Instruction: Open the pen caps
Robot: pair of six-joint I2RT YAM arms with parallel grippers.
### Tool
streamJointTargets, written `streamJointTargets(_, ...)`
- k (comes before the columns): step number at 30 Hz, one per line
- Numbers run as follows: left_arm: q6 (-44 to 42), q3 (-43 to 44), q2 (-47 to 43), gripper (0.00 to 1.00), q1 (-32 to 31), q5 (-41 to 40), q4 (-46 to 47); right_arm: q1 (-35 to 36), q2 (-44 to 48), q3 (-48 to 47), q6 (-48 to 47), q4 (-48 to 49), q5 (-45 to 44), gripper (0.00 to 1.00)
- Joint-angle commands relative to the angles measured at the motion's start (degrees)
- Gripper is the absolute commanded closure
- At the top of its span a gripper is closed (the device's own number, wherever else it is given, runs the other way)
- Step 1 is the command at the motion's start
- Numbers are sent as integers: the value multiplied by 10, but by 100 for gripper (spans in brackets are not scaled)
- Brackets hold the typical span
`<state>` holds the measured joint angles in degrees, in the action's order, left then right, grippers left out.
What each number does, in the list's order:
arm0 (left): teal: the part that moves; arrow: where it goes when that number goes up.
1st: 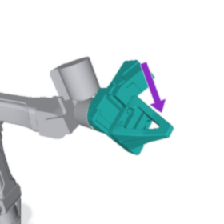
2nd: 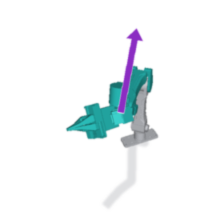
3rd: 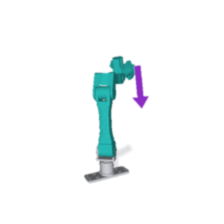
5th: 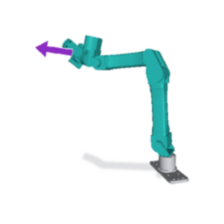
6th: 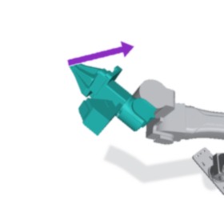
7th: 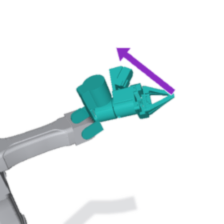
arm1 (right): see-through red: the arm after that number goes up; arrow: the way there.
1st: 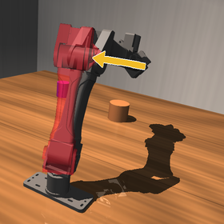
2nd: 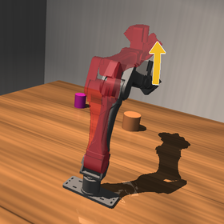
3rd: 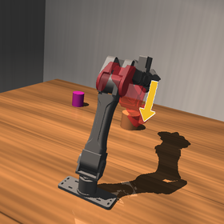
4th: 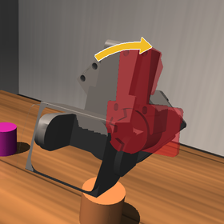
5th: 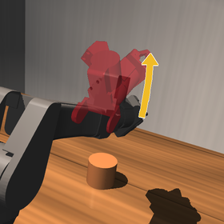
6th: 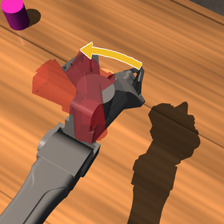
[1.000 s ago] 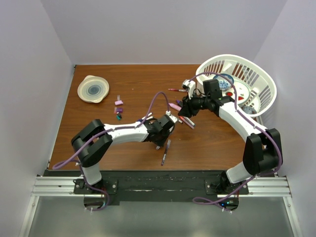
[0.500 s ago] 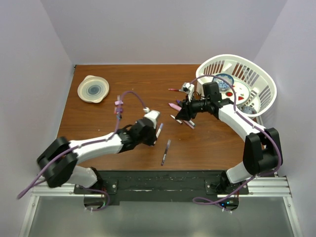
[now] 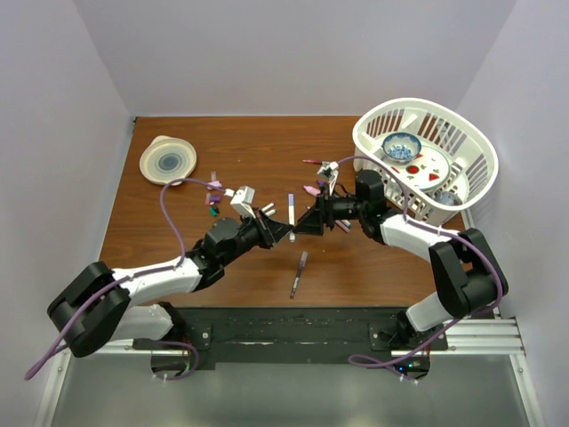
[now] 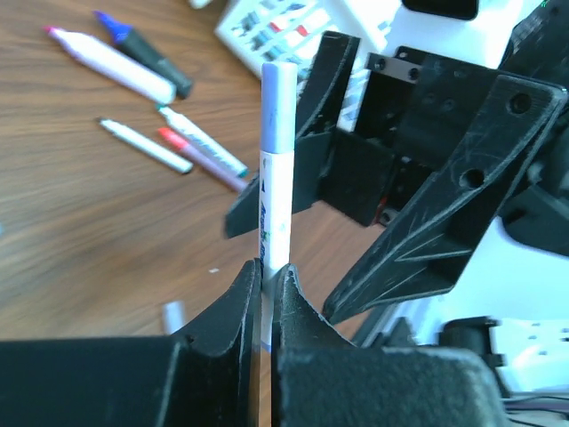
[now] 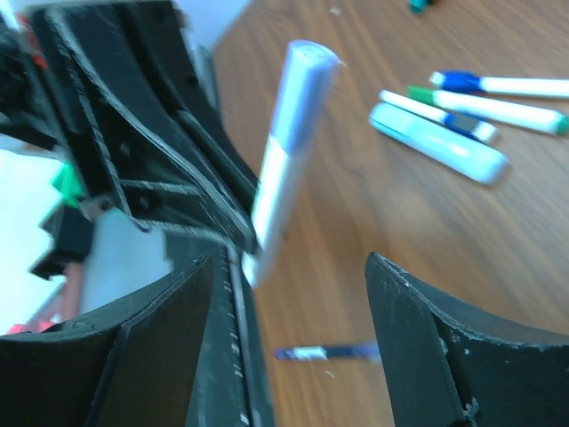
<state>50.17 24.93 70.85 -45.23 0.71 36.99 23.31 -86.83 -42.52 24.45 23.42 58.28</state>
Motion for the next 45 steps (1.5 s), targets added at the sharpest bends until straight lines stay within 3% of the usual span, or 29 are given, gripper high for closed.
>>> streamJointTargets(1, 44, -1, 31, 100, 1, 34, 124, 9, 13, 17, 128, 149, -28, 30)
streamJointTargets(10, 51, -6, 39, 100, 1, 33, 143, 9, 16, 24, 191, 161, -79, 42)
streamJointTargets(15, 55, -7, 48, 100, 1, 40, 155, 16, 9, 20, 207, 167, -71, 66)
streamJointTargets(22, 53, -8, 51, 100, 1, 39, 161, 28, 7, 19, 220, 181, -61, 80)
streamJointTargets(23, 54, -6, 51, 100, 1, 39, 162, 29, 6, 18, 220, 182, -60, 83)
streamJointTargets(25, 53, -5, 52, 100, 1, 45, 165, 31, 4, 17, 218, 182, -55, 100)
streamJointTargets(27, 48, -5, 51, 100, 3, 65, 168, 32, 5, 7, 194, 165, -48, 100)
streamJointTargets(28, 29, -1, 47, 91, 7, 79, 164, 31, 7, 0, 176, 119, -48, 100)
streamJointTargets(29, 17, -1, 39, 63, 9, 92, 159, 31, 9, -19, 116, 84, -45, 100)
streamJointTargets(31, -10, -14, 18, 38, 13, 101, 160, 31, 10, -40, 14, -10, -27, 100)
streamJointTargets(33, -24, -29, -18, 15, 14, 82, 159, 29, 3, -57, -32, -48, 7, 100)
streamJointTargets(35, -38, -34, -42, 8, 15, 71, 131, 29, -2, -62, -59, -58, 34, 100)
streamJointTargets(40, -30, -23, -48, 7, 35, 53, 99, 31, -11, -67, -91, -74, 83, 100)
streamJointTargets(43, -23, -10, -35, 13, 43, 46, 95, 31, -13, -70, -107, -86, 97, 100)
streamJointTargets(45, -23, -1, -27, 24, 46, 53, 93, 30, -14, -72, -108, -87, 99, 100)
